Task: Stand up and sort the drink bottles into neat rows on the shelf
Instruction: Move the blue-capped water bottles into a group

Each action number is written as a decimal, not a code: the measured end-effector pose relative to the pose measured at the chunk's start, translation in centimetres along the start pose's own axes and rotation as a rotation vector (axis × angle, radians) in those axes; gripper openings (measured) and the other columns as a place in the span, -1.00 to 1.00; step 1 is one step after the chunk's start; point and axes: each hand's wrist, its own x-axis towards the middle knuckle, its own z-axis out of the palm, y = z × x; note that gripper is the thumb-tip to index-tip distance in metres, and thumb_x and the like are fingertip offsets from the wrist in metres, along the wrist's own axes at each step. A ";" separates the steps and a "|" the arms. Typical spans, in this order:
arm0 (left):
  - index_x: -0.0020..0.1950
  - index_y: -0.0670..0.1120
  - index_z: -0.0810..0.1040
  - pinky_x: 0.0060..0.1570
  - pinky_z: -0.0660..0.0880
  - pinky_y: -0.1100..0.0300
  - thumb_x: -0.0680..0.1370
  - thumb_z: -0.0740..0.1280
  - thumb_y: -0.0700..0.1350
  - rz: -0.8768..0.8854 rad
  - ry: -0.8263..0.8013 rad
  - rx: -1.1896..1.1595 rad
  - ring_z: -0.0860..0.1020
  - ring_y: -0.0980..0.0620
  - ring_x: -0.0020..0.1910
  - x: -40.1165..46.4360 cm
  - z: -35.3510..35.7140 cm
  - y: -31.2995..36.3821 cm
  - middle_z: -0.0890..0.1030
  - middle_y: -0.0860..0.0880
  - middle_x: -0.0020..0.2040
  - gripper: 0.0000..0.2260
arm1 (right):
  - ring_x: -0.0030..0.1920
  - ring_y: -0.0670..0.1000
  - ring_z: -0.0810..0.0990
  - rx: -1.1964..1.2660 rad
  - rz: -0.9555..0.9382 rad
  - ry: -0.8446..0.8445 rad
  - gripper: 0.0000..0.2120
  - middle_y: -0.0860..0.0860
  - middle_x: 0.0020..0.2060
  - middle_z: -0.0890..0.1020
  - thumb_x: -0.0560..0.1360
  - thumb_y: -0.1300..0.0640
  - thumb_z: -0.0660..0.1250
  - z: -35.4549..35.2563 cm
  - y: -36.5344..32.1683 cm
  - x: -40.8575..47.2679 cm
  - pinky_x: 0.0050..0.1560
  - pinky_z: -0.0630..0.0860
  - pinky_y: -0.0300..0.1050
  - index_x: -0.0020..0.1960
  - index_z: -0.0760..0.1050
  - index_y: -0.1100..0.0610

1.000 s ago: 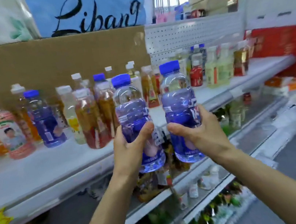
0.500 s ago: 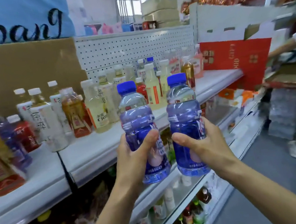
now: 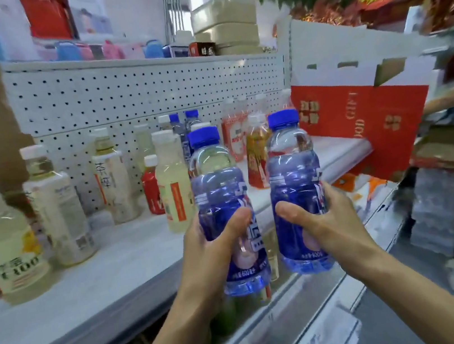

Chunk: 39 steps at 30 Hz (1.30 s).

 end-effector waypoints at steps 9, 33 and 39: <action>0.17 0.10 0.54 0.01 0.60 -0.01 0.19 0.45 0.23 0.018 0.209 0.102 0.69 0.07 -0.07 8.0 5.1 -2.3 0.71 0.11 -0.05 -0.43 | -0.12 -0.08 0.68 0.028 -0.008 -0.026 -0.45 -0.04 -0.09 0.70 0.22 -0.15 0.49 -5.4 4.5 11.7 -0.10 0.57 -0.14 0.15 0.51 0.03; 0.23 0.02 0.49 -0.20 0.47 0.47 0.26 0.47 0.09 0.158 0.813 0.330 0.61 0.32 -0.12 17.4 13.1 -6.2 0.67 0.20 -0.07 -0.44 | 0.10 -0.03 0.58 0.096 0.090 -0.588 -0.40 0.00 0.12 0.56 0.48 0.28 0.42 -5.2 16.7 35.6 0.19 0.50 0.03 0.36 0.16 0.01; 0.27 0.04 0.48 -0.19 0.43 0.44 0.25 0.45 0.12 0.147 0.830 0.339 0.60 0.35 -0.10 17.5 13.2 -6.3 0.65 0.15 0.00 -0.40 | 0.23 0.05 0.54 0.008 0.064 -0.683 -0.41 0.00 0.21 0.52 0.50 0.14 0.42 -3.4 16.9 36.8 0.27 0.46 0.11 0.39 0.17 -0.03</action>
